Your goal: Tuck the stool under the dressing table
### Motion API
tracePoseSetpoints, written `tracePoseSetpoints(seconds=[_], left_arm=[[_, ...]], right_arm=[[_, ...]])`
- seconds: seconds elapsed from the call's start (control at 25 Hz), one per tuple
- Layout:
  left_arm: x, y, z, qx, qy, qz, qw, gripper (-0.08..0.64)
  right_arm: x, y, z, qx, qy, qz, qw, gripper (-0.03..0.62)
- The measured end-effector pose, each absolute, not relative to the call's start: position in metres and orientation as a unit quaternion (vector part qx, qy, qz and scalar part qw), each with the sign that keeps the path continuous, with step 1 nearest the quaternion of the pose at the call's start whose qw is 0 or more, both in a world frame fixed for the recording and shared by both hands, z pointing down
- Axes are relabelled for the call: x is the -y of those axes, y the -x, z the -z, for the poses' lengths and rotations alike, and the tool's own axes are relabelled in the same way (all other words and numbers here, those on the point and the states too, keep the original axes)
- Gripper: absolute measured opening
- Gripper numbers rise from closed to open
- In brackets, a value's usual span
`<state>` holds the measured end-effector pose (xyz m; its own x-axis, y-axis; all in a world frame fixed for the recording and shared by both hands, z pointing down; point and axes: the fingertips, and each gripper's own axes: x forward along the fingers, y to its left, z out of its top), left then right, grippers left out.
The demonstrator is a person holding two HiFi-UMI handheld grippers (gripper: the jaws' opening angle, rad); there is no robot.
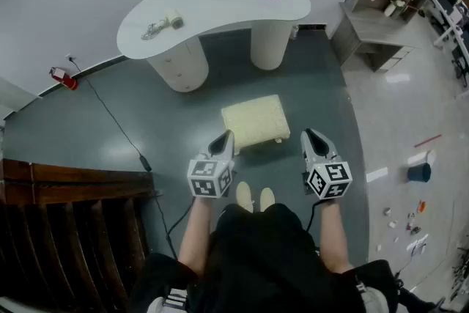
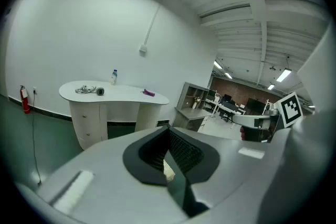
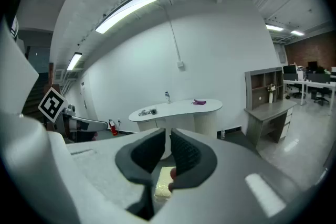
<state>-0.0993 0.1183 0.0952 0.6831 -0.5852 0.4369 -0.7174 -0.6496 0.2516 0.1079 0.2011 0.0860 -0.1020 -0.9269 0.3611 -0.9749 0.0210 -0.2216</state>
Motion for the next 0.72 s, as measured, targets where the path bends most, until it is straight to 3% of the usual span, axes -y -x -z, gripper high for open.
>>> tracePoseSetpoints(seconds=[0.72], left_arm=[[-0.072, 0.115, -0.128, 0.357, -0.887, -0.165, 0.241, 0.000]], right_arm=[[-0.154, -0.105, -0.115, 0.691, -0.678, -0.237, 0.083, 0.023]])
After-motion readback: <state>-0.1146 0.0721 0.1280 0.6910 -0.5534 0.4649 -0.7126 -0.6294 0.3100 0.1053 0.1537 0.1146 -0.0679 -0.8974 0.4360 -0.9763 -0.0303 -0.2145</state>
